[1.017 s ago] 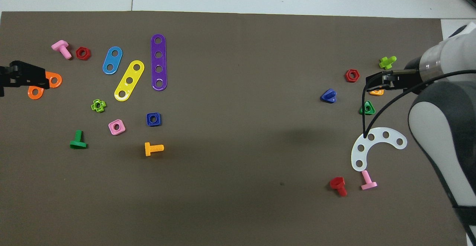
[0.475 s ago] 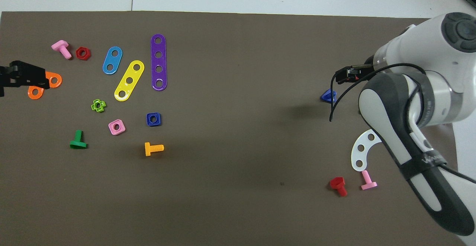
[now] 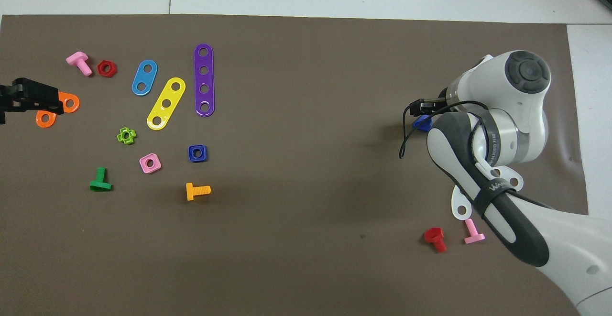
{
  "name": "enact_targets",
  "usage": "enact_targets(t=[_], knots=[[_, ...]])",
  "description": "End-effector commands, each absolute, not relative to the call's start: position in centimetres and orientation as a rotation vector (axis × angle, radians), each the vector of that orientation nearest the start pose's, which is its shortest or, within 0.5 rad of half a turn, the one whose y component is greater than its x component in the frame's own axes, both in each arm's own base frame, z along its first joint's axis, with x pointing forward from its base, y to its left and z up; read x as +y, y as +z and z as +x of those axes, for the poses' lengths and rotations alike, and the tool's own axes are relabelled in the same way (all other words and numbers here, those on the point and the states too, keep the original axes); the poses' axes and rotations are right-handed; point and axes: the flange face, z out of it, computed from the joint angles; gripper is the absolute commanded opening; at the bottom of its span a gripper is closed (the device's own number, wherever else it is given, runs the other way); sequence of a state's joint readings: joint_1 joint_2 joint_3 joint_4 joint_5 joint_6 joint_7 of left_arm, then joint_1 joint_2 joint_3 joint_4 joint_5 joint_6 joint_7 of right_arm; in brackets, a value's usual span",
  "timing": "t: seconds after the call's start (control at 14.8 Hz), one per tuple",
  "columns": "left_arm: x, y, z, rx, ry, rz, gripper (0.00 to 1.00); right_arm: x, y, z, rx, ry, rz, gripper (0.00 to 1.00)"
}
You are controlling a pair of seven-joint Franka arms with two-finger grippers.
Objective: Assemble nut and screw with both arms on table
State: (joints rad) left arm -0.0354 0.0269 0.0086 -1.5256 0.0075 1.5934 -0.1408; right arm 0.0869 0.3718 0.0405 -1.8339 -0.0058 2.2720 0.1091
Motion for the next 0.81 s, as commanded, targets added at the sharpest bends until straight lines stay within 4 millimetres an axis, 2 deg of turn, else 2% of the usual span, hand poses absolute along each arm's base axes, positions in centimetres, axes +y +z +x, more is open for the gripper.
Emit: enact_targets(t=[0.0,0.27,0.41,0.54,0.61,0.68,0.75], knots=[[-1.2,63.4,55.7,-0.177,-0.076,-3.123,1.00,8.0,31.5,63.5,-0.089,-0.097,-3.133,0.86],[-1.7,63.4,55.7,-0.165,-0.076,-3.124,1.00,7.9,31.1,63.0,-0.092,-0.085,-3.134,0.83],[-2.7,63.5,55.7,-0.130,-0.079,-3.127,1.00,7.6,31.2,63.0,-0.101,-0.082,-3.135,0.74],[-3.0,63.5,55.7,-0.105,-0.084,-3.127,1.00,7.7,31.1,62.9,-0.106,-0.066,-3.136,0.50],[-3.8,63.4,55.6,-0.065,-0.074,-3.127,1.00,7.8,31.4,63.0,-0.116,-0.073,-3.138,0.21],[-4.5,63.2,55.3,0.007,-0.071,-3.129,1.00,7.9,31.6,63.1,-0.144,-0.082,-3.148,0.00],[-4.9,62.7,55.1,0.048,-0.062,-3.128,1.00,8.0,32.1,63.1,-0.169,-0.095,-3.162,0.00]])
